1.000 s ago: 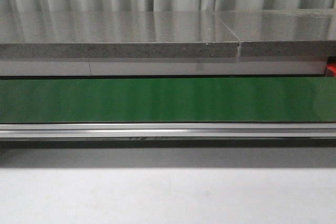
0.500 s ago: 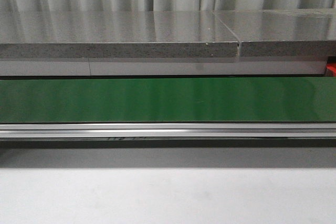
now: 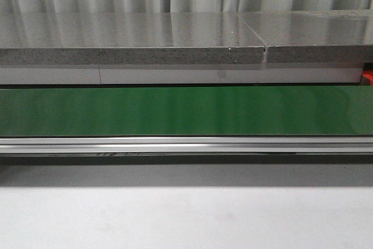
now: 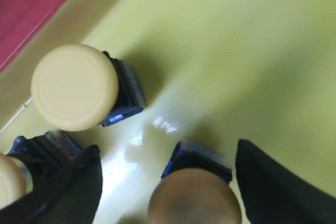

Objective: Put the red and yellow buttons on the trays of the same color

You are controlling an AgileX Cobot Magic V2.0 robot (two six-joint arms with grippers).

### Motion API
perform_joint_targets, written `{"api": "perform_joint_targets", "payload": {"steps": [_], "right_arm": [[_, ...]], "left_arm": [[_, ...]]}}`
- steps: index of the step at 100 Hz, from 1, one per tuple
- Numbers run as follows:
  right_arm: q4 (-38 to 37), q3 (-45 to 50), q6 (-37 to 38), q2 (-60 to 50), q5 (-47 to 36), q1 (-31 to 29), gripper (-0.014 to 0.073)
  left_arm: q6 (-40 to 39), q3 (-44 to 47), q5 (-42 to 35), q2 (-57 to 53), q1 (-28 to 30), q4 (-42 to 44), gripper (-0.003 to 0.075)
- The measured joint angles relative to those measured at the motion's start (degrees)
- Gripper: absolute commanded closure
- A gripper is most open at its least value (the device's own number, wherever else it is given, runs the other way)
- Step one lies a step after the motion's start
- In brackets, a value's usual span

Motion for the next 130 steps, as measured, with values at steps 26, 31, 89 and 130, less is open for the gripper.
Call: {"api": "perform_joint_targets", "payload": {"steps": [26, 31, 89, 130], "right_arm": [[0.0, 0.0, 0.0, -2.8, -1.5, 1.0, 0.0057], [0.1, 0.0, 0.0, -4.3, -1.9, 1.0, 0.0057], [0.1, 0.0, -2.0, -22.7, -5.0, 17.3, 0.0064], [0.1, 0.2, -9.0, -35.4, -2.7, 38.2, 0.0064]], "left_arm": [[0.0, 0.0, 0.0, 0.0, 0.0, 0.0, 0.0739], [0.0, 0.0, 0.0, 0.0, 0.0, 0.0, 0.0739], [0.0, 0.0, 0.0, 0.0, 0.0, 0.0, 0.0739], [0.0, 0.0, 0.0, 0.0, 0.0, 0.0, 0.0739]]}}
